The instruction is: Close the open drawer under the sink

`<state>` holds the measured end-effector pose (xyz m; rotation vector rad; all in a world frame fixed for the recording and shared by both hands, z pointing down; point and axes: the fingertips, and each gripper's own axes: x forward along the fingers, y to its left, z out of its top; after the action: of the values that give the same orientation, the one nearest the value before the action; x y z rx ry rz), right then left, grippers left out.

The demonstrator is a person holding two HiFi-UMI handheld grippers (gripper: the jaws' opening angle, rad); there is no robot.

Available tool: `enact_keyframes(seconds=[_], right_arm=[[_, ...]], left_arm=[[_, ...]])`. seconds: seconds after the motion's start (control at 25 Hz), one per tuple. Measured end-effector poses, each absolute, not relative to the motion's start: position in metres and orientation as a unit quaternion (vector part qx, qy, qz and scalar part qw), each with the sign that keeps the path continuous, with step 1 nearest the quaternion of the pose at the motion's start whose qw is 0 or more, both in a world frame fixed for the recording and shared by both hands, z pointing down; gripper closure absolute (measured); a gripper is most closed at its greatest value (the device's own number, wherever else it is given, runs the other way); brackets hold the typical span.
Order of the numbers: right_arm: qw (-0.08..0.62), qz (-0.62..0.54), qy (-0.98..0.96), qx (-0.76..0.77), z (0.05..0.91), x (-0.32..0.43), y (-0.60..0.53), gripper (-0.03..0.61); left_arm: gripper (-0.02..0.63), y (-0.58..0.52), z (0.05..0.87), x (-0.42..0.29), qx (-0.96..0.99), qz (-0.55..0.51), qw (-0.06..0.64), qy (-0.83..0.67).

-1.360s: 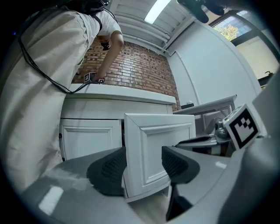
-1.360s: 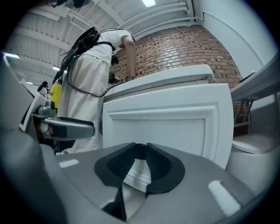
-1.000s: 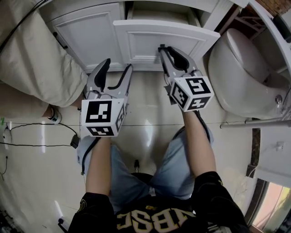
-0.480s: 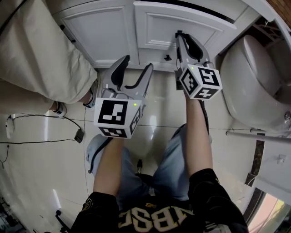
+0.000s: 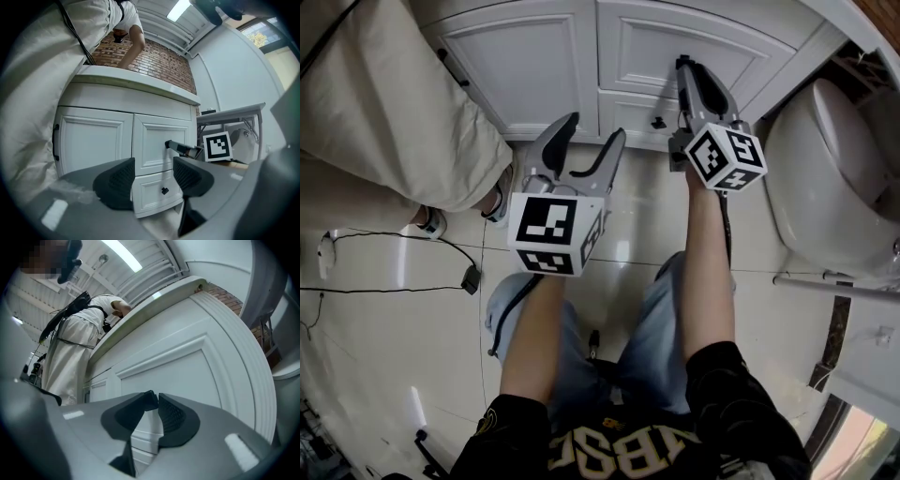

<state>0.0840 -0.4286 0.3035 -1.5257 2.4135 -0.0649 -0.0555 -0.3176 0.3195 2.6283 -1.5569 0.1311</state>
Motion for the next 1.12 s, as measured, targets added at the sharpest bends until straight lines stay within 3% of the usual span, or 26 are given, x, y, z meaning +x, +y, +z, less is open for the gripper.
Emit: enact_keyframes(seconds=[0.16, 0.24, 0.52, 0.8, 1.12], right_arm=[[0.089, -0.093, 0.815, -0.564, 0.337, 0.09, -0.427, 0.515], [0.101, -0.134, 0.8, -0.577, 0.346, 0.098, -0.418, 0.514], [0.06, -0.06, 0.805, -0.587, 0.307, 0.117, -0.366, 0.508], [0.014, -0.016, 0.806, -0.592, 0.295, 0.114, -0.316, 0.392], [0.028, 0.017, 0.803, -0.595, 0.258, 0.102, -0.245, 0.282]], left_arm=[[0.342, -0.318, 0.316, -0.055, 0.859, 0.042, 0.036, -0.509], [0.342, -0.321, 0.317, -0.061, 0.856, 0.044, 0.033, -0.514], [0.342, -0.32, 0.312, -0.066, 0.856, 0.04, 0.025, -0.515], [0.342, -0.294, 0.297, -0.054, 0.864, 0.044, 0.0, -0.501], [0.341, -0.252, 0.27, -0.052, 0.863, 0.027, -0.019, -0.504]])
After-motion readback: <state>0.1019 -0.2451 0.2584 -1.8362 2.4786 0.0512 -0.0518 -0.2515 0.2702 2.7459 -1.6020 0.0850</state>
